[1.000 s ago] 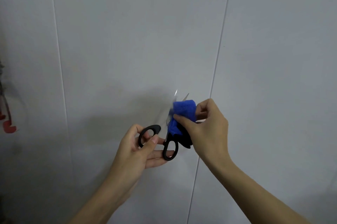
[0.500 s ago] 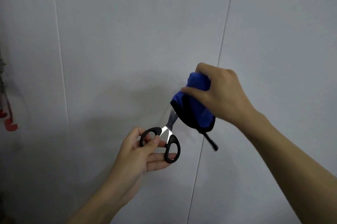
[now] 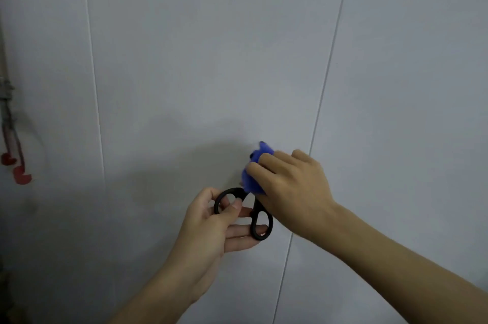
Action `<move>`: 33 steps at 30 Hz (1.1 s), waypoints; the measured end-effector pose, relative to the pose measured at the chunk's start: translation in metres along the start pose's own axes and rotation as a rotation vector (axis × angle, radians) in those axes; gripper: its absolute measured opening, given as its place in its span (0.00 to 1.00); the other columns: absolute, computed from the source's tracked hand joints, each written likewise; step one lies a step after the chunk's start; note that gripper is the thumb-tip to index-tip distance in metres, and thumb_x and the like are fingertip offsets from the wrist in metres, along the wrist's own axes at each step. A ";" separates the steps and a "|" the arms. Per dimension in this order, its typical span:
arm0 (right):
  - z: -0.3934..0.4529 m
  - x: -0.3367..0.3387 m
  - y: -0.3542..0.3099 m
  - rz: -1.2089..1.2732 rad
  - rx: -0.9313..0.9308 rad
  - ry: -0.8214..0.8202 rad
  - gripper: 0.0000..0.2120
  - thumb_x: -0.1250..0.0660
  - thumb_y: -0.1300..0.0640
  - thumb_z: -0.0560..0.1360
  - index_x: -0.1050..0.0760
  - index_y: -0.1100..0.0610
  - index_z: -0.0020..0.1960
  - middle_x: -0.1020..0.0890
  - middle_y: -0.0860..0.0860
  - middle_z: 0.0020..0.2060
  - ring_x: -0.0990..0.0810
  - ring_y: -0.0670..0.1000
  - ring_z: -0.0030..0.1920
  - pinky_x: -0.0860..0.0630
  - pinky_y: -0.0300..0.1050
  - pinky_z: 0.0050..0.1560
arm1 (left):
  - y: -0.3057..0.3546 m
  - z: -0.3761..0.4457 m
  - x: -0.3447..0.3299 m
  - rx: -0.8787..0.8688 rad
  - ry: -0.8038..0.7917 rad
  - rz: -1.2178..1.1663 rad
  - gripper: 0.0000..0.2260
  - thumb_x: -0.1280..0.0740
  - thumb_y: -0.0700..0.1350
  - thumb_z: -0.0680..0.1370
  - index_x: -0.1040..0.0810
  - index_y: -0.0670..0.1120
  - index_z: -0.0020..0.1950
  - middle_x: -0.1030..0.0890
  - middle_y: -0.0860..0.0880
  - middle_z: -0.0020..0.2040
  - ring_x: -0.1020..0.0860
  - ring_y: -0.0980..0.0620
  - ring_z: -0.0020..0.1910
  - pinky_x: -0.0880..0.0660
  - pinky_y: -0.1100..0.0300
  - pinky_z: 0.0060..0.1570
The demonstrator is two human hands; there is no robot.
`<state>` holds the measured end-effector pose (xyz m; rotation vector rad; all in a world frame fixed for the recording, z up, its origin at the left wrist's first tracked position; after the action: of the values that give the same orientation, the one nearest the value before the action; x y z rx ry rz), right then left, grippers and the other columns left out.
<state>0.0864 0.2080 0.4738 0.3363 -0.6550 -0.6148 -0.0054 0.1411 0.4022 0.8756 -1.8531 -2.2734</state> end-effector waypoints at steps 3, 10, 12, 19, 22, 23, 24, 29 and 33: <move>-0.012 -0.015 0.008 0.395 -0.217 -0.292 0.04 0.32 0.57 0.74 0.23 0.56 0.48 0.21 0.48 0.40 0.23 0.54 0.38 0.28 0.48 0.39 | -0.002 0.001 0.005 -0.005 0.029 0.008 0.06 0.38 0.36 0.80 0.33 0.42 0.45 0.19 0.31 0.48 0.17 0.32 0.39 0.18 0.46 0.39; -0.018 -0.004 0.013 0.934 -0.503 -0.333 0.09 0.35 0.63 0.79 0.17 0.54 0.50 0.21 0.33 0.44 0.25 0.38 0.51 0.32 0.27 0.52 | -0.001 0.000 0.002 -0.012 0.023 -0.062 0.02 0.37 0.36 0.79 0.30 0.40 0.48 0.19 0.31 0.48 0.16 0.33 0.39 0.17 0.49 0.36; -0.026 -0.008 0.019 1.106 -0.680 -0.334 0.11 0.33 0.61 0.78 0.16 0.47 0.52 0.24 0.35 0.52 0.29 0.36 0.58 0.35 0.25 0.54 | 0.002 0.000 0.002 -0.024 0.022 -0.080 0.02 0.37 0.36 0.79 0.29 0.40 0.49 0.19 0.32 0.47 0.16 0.33 0.39 0.17 0.49 0.36; -0.036 -0.016 0.028 1.555 -0.962 -0.208 0.11 0.34 0.68 0.76 0.16 0.58 0.53 0.15 0.56 0.49 0.17 0.50 0.50 0.22 0.38 0.49 | 0.007 -0.005 -0.004 0.001 -0.035 -0.116 0.04 0.36 0.35 0.78 0.30 0.41 0.45 0.18 0.34 0.43 0.17 0.31 0.39 0.18 0.49 0.34; -0.036 -0.013 0.035 1.424 -0.991 -0.104 0.11 0.32 0.68 0.75 0.16 0.57 0.50 0.14 0.54 0.45 0.16 0.52 0.48 0.18 0.43 0.49 | 0.009 -0.007 -0.004 -0.018 -0.023 -0.102 0.05 0.36 0.35 0.78 0.30 0.41 0.44 0.17 0.37 0.39 0.17 0.31 0.38 0.18 0.49 0.33; -0.035 -0.011 0.038 1.348 -0.977 -0.084 0.11 0.31 0.68 0.75 0.16 0.55 0.50 0.14 0.52 0.45 0.16 0.51 0.48 0.18 0.45 0.51 | 0.009 -0.007 -0.003 -0.033 -0.015 -0.086 0.05 0.36 0.36 0.78 0.30 0.41 0.43 0.17 0.37 0.39 0.17 0.31 0.38 0.19 0.50 0.33; -0.032 -0.007 0.041 1.237 -0.931 -0.070 0.12 0.30 0.67 0.75 0.16 0.52 0.51 0.14 0.49 0.45 0.16 0.49 0.48 0.18 0.46 0.51 | 0.010 -0.008 -0.002 -0.048 -0.007 -0.067 0.05 0.36 0.36 0.78 0.30 0.41 0.43 0.17 0.37 0.39 0.17 0.31 0.38 0.19 0.49 0.34; -0.022 0.004 0.047 0.877 -0.735 -0.027 0.25 0.26 0.57 0.72 0.37 0.39 0.56 0.19 0.43 0.44 0.20 0.44 0.43 0.22 0.35 0.41 | 0.012 -0.008 -0.002 -0.125 0.048 0.017 0.07 0.36 0.36 0.78 0.31 0.41 0.41 0.17 0.37 0.39 0.16 0.33 0.37 0.19 0.48 0.35; -0.021 0.013 0.041 0.667 -0.552 0.147 0.10 0.25 0.60 0.71 0.23 0.53 0.49 0.21 0.40 0.40 0.23 0.39 0.42 0.28 0.29 0.41 | 0.012 -0.006 -0.001 -0.152 0.074 0.034 0.07 0.36 0.36 0.79 0.31 0.41 0.42 0.15 0.40 0.36 0.16 0.34 0.37 0.18 0.47 0.37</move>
<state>0.1256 0.2337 0.4837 -0.3469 -0.3953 -0.1093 -0.0052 0.1328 0.4130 0.8846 -1.6275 -2.2926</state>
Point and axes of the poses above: each hand's wrist, its own z-axis towards the middle knuckle, its own x-axis out of the back of the hand, y = z × x, the point moved 5 cm from there along z, towards the middle knuckle
